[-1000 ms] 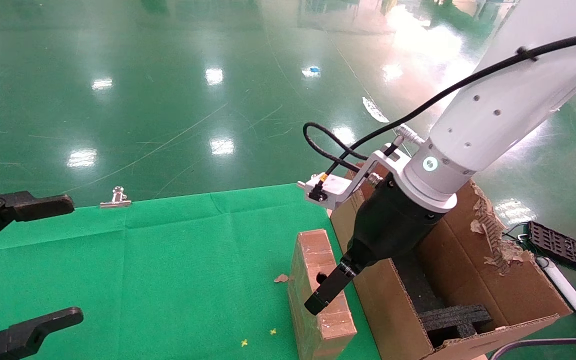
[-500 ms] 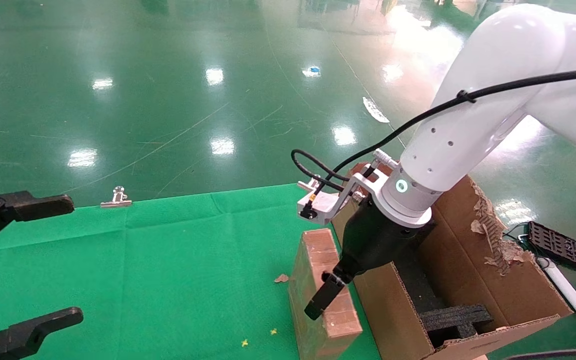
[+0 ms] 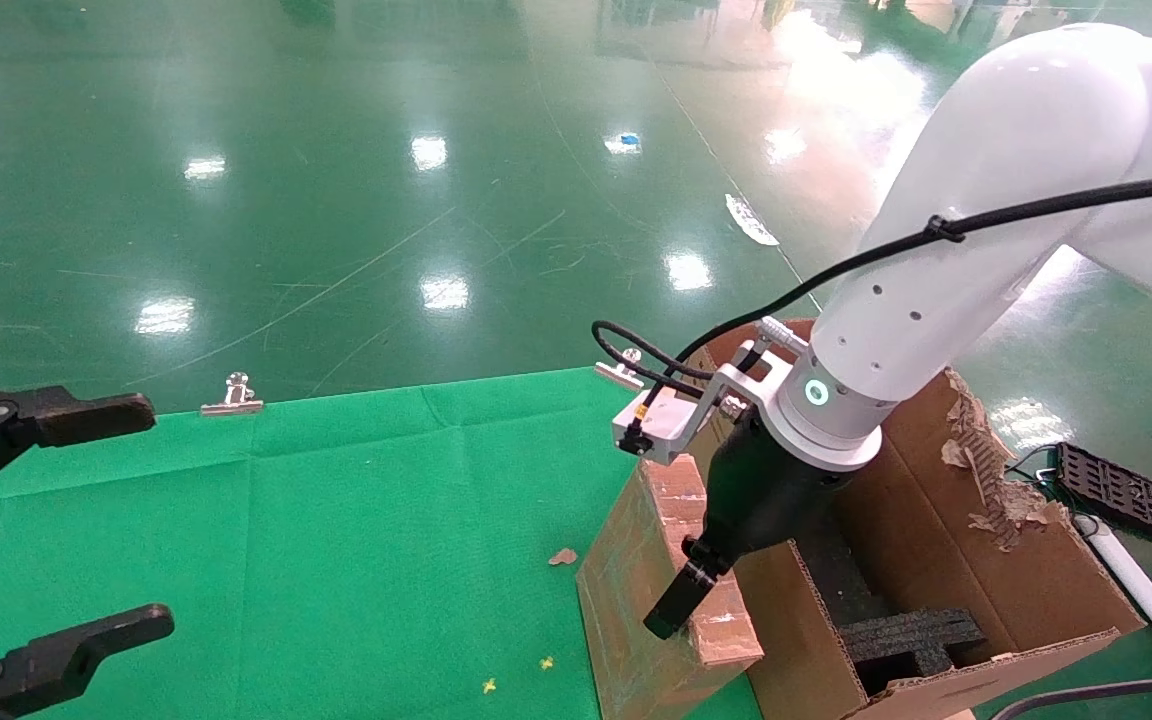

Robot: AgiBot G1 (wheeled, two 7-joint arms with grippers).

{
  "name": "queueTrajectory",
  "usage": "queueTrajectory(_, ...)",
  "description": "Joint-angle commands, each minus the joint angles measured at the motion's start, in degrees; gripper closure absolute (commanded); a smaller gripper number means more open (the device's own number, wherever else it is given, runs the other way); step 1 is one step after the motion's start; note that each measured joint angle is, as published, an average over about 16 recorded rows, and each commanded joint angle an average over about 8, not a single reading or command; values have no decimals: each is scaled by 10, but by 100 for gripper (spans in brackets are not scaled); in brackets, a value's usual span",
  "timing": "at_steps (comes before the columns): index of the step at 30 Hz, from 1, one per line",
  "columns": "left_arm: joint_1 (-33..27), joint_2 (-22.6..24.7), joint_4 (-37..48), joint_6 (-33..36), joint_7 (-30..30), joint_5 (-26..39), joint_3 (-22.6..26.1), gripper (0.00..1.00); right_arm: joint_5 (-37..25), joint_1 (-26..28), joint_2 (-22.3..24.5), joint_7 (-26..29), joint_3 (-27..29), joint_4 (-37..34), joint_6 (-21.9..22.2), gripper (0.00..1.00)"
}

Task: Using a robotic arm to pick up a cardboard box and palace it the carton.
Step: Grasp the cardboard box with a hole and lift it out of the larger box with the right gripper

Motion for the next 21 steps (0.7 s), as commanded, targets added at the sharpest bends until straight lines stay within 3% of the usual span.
queueTrajectory(1, 0, 0, 0, 0, 0, 0, 0, 100, -2, 1, 4, 5, -1, 8, 2, 100)
queueTrajectory(13, 0, 0, 0, 0, 0, 0, 1, 100, -10, 4, 23, 9, 2, 30, 17, 100)
queueTrajectory(21, 0, 0, 0, 0, 0, -1, 1, 100, 11, 11, 80, -40, 42, 54, 90, 100)
